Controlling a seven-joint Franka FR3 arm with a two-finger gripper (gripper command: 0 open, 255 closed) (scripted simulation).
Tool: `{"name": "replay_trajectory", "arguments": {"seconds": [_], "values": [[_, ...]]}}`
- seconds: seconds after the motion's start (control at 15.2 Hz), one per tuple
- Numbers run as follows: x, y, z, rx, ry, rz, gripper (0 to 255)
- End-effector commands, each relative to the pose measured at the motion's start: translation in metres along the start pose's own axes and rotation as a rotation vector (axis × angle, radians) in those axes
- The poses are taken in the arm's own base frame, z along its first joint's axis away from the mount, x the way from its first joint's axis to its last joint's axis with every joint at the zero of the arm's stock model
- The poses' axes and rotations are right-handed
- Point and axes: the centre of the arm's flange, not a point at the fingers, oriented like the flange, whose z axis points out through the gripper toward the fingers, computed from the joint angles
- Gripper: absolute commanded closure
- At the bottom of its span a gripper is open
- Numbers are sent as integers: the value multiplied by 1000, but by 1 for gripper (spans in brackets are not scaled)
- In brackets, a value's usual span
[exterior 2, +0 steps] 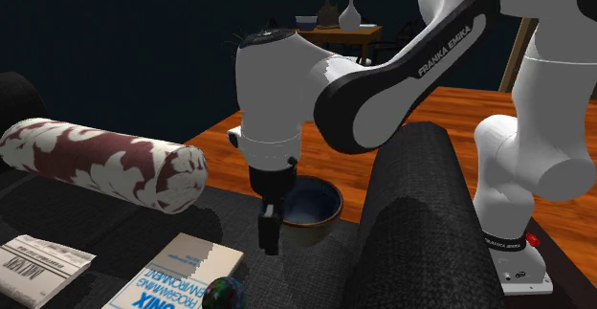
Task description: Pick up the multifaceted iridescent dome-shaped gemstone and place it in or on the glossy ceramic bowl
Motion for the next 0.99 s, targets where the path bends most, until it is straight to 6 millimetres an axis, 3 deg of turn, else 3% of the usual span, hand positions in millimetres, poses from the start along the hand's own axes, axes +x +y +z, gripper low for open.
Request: {"name": "replay_trajectory", "arguments": {"seconds": [0.0, 0.4, 0.92], "values": [[19, -17, 10, 0, 5, 6, 0], [68, -65, 47, -3, 19, 21, 0], [72, -68, 89, -4, 20, 22, 0]]}}
